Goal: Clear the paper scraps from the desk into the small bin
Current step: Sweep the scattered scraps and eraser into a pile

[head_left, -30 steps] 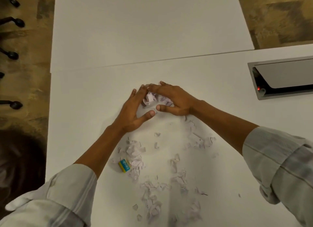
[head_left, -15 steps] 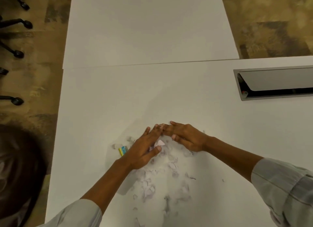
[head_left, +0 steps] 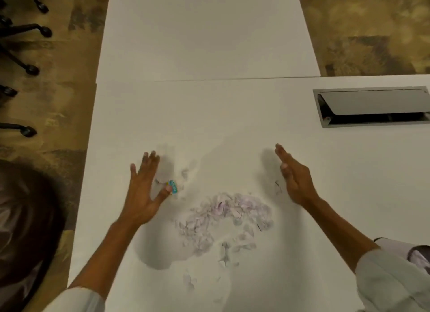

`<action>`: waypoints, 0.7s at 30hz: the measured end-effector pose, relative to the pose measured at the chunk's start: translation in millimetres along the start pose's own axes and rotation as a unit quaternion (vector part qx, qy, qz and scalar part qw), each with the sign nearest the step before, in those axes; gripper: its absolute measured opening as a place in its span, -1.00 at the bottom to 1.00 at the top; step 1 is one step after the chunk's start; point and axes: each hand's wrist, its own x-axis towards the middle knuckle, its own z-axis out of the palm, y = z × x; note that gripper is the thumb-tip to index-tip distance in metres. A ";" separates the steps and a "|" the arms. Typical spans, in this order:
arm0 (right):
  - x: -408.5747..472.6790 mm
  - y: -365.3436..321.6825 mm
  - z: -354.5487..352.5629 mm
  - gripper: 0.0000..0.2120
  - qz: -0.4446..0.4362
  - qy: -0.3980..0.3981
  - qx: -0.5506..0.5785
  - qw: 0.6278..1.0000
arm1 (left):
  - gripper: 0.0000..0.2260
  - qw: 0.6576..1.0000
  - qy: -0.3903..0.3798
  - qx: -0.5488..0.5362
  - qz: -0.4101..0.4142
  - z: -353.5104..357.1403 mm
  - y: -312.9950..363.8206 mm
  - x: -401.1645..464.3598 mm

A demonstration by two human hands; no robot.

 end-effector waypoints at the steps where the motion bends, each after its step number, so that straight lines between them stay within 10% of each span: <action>1: 1.4 8.9 -7.4 -0.50 0.024 0.000 -0.025 0.999 | -0.17 0.999 -0.006 0.010 -0.030 -9.6 -14.2 1.5; 21: -47.4 -28.8 82.2 -0.46 -0.177 -0.182 -0.064 0.965 | -0.16 0.963 -0.180 0.003 0.202 86.4 45.8 -21.1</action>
